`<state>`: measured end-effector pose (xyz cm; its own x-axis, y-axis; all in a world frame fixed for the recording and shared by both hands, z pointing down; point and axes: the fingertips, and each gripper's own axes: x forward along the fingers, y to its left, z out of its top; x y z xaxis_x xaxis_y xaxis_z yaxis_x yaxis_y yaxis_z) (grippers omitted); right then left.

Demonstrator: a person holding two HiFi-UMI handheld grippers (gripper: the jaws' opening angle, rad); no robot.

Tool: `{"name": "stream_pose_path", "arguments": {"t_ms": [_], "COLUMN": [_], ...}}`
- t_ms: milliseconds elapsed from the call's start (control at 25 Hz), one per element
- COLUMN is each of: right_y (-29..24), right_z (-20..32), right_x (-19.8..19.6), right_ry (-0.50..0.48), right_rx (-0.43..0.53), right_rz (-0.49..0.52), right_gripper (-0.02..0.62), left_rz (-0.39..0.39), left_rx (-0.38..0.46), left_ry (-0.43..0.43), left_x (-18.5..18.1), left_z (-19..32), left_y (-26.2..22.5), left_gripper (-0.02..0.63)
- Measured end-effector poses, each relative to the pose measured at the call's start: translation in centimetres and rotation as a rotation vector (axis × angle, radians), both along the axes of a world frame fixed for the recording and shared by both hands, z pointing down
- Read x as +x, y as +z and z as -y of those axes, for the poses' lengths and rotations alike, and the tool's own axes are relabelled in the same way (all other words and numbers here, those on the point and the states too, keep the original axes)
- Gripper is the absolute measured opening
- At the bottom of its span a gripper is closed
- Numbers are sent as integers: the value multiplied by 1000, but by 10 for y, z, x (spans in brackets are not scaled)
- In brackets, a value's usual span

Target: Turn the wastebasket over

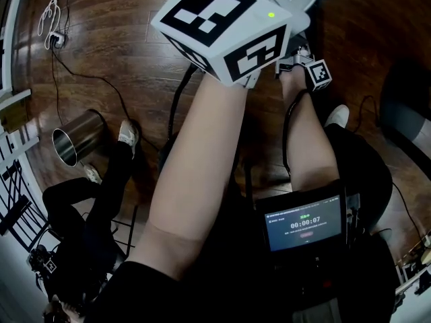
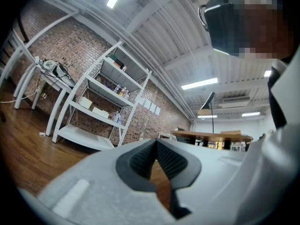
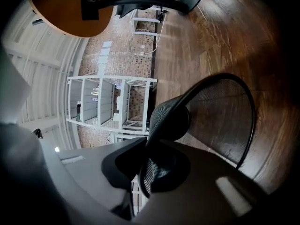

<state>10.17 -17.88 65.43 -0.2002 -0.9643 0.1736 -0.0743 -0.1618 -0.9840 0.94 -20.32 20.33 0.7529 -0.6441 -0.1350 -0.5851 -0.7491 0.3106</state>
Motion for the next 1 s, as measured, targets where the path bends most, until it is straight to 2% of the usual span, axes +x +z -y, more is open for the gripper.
{"name": "stream_pose_path", "arguments": {"t_ms": [80,200,400,480,760,880,1000], "right_y": [-2,-8,-16,-22,-50,-58,-53], "right_z": [1,3,6,8,16,23,25], "right_x": [0,3,25,33,37,38,37], "right_ry": [-54,-161,-221,-292,-724,-903,-1122], "right_rx": [8,18,-27,-51,-103,-106,-124], "right_rz": [-48,-185,-248,-329,-750,-987,-1264], "right_gripper": [11,8,8,8,8,9,11], "left_rz": [3,15,20,12,13,18,24], "left_rx": [4,8,19,38,58,77,73], "left_ry": [4,11,9,10,5,1,-10], "left_x": [1,3,1,1,-1,-4,-8], "left_z": [-1,-4,-5,-5,-6,-10,-11], "left_y": [-2,-4,-6,-8,-18,-26,-25], "left_gripper": [2,2,2,2,2,2,2]}}
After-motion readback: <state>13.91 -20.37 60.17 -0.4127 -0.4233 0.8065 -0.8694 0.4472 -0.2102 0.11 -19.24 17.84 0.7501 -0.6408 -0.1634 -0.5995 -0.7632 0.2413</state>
